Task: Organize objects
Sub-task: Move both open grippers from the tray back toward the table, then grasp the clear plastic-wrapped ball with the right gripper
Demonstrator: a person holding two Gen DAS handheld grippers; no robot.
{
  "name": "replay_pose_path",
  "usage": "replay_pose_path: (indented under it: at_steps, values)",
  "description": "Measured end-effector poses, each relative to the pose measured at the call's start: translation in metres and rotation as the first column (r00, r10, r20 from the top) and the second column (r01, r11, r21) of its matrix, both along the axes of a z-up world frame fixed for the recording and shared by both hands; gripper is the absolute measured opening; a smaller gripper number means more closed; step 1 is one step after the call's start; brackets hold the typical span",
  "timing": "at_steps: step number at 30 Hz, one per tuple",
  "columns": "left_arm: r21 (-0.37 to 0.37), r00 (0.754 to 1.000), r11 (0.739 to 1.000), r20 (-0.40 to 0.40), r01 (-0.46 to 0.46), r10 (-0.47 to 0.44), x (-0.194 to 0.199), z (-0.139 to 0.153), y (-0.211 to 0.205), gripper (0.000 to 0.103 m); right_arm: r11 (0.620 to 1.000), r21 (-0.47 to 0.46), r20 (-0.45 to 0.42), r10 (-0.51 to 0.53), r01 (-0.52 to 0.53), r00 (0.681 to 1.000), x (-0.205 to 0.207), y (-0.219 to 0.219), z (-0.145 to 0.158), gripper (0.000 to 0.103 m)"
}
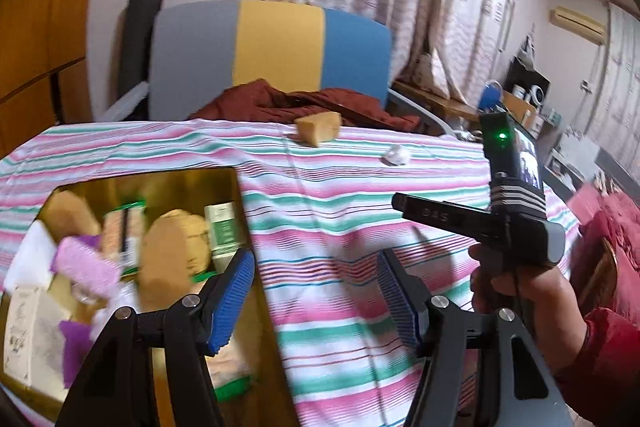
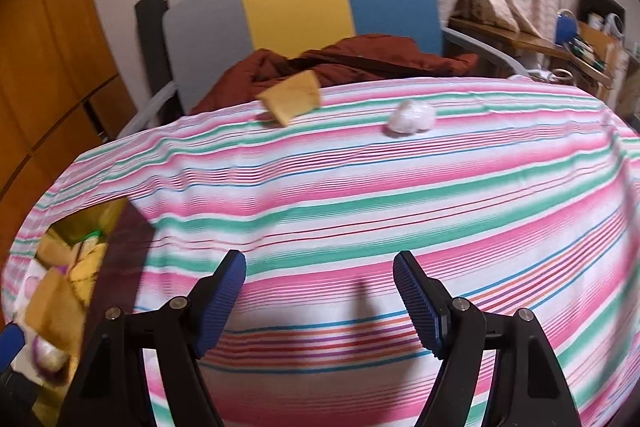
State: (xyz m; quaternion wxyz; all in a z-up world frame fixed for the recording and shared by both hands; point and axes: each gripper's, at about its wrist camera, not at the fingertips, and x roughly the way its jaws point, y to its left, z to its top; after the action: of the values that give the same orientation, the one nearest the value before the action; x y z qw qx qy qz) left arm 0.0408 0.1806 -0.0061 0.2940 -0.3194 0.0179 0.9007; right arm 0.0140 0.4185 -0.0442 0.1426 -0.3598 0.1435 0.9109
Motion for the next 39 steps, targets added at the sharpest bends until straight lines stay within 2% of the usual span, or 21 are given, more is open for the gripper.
replay_pose_path:
  at_steps: [5, 12, 19, 25, 34, 35, 38, 39]
  values:
    - [-0.028, 0.998, 0.997, 0.019, 0.065, -0.064, -0.007, -0.001, 0.033, 0.065, 0.999, 0.018, 0.007, -0.04, 0.04, 0.999, 0.0, 0.028, -0.003, 0.077]
    - [-0.02, 0.993, 0.995, 0.077, 0.093, -0.092, -0.018, -0.007, 0.062, 0.065, 0.995, 0.043, 0.005, -0.088, 0.088, 0.996, -0.013, 0.068, -0.004, 0.078]
    - [-0.044, 0.991, 0.993, 0.088, 0.105, -0.101, -0.031, -0.008, 0.078, 0.065, 0.989, 0.095, 0.007, -0.111, 0.109, 0.994, -0.061, 0.108, -0.005, 0.08]
    - [-0.046, 0.988, 0.995, 0.132, 0.084, -0.077, -0.049, -0.014, 0.082, 0.065, 0.986, 0.05, 0.021, -0.158, 0.157, 0.987, -0.09, 0.14, -0.014, 0.08]
    - [-0.073, 0.987, 0.993, 0.141, 0.088, -0.077, -0.075, -0.013, 0.095, 0.065, 0.99, 0.11, -0.003, -0.094, 0.094, 0.996, -0.135, 0.147, -0.012, 0.079]
    - [-0.071, 0.986, 0.993, 0.145, 0.089, -0.078, -0.079, -0.012, 0.097, 0.065, 0.99, 0.113, 0.007, -0.088, 0.087, 0.996, -0.14, 0.148, -0.014, 0.076]
    - [-0.075, 0.986, 0.993, 0.15, 0.087, -0.075, -0.092, -0.01, 0.102, 0.065, 0.991, 0.108, 0.047, -0.087, 0.082, 0.995, -0.149, 0.151, -0.022, 0.055]
    - [-0.075, 0.986, 0.993, 0.149, 0.087, -0.075, -0.096, -0.009, 0.105, 0.065, 0.991, 0.107, 0.058, -0.089, 0.082, 0.994, -0.15, 0.151, -0.025, 0.05]
